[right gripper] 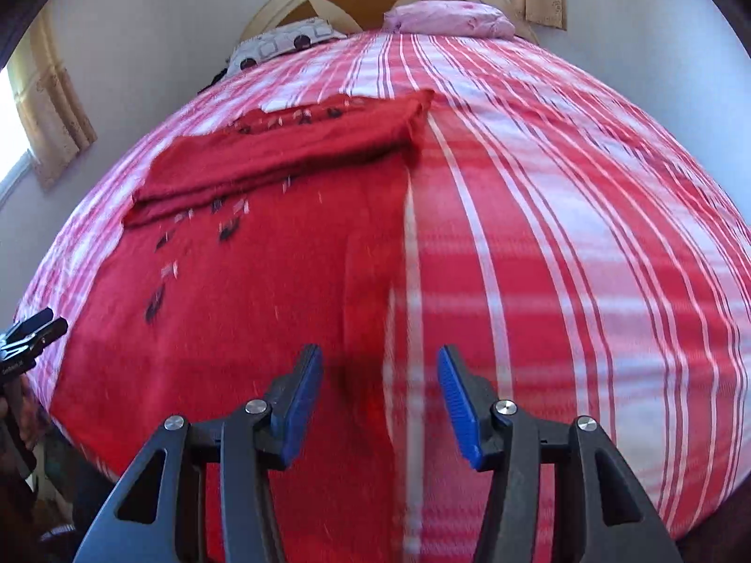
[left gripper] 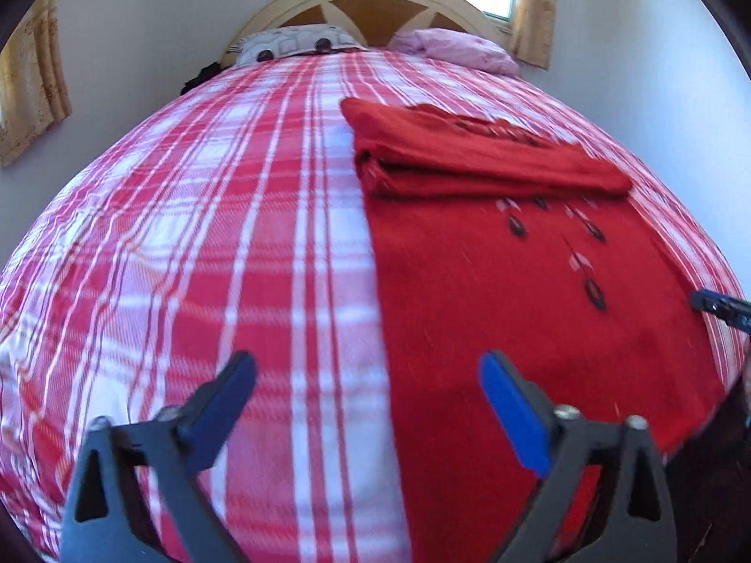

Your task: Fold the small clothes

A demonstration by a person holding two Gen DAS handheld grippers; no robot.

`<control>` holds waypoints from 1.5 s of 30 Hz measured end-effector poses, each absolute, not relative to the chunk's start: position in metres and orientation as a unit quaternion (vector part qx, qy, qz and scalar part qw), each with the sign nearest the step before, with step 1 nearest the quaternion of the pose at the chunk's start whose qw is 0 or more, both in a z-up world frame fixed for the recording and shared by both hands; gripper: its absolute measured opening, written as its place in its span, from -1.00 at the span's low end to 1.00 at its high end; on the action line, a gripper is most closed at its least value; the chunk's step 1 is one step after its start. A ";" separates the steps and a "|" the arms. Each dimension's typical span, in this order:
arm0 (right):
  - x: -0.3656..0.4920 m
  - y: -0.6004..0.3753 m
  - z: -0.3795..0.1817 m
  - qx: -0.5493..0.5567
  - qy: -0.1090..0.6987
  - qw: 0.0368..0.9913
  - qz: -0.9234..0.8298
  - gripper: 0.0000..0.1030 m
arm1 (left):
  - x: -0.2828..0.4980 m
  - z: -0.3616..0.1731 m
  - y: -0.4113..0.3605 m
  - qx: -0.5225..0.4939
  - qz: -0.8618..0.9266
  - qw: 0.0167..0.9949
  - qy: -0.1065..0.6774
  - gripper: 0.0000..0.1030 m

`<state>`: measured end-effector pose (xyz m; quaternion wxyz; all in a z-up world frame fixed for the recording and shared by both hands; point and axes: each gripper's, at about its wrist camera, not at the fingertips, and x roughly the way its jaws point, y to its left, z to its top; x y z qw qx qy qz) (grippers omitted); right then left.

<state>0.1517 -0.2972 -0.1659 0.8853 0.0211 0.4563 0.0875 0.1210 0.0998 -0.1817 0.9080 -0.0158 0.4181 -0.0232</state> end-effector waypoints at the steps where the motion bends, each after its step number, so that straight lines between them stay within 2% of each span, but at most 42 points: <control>1: 0.149 -0.300 -0.167 0.026 0.456 0.885 0.089 -0.09 | 0.116 -0.183 0.098 -0.012 -0.029 0.906 0.423 0.54; 3: 0.138 -0.309 -0.167 0.050 0.460 0.882 0.092 -0.11 | 0.106 -0.185 0.099 -0.007 -0.032 0.903 0.429 0.46; 14: 0.086 -0.315 -0.177 0.091 0.464 0.876 0.099 -0.14 | 0.067 -0.199 0.093 -0.051 -0.059 0.887 0.455 0.46; 21: 0.068 -0.310 -0.184 0.063 0.459 0.881 0.097 -0.13 | 0.055 -0.198 0.088 -0.039 -0.057 0.889 0.453 0.46; 25: 0.068 -0.319 -0.183 0.091 0.463 0.876 0.104 -0.14 | 0.052 -0.199 0.081 -0.025 -0.058 0.891 0.450 0.36; 28: 0.065 -0.323 -0.183 0.122 0.461 0.870 0.124 -0.14 | 0.052 -0.197 0.083 -0.030 -0.064 0.891 0.449 0.16; 29: 0.064 -0.323 -0.183 0.125 0.462 0.869 0.127 -0.15 | 0.052 -0.197 0.085 -0.036 -0.066 0.890 0.449 0.16; 35: 0.059 -0.324 -0.185 0.135 0.468 0.863 0.131 -0.40 | 0.053 -0.199 0.091 -0.066 -0.070 0.890 0.446 0.13; 42: 0.057 -0.329 -0.189 0.147 0.461 0.864 0.142 -0.47 | 0.053 -0.201 0.088 -0.050 -0.073 0.891 0.446 0.13; 45: 0.056 -0.327 -0.189 0.142 0.455 0.868 0.140 -0.56 | 0.053 -0.202 0.085 -0.034 -0.073 0.894 0.441 0.13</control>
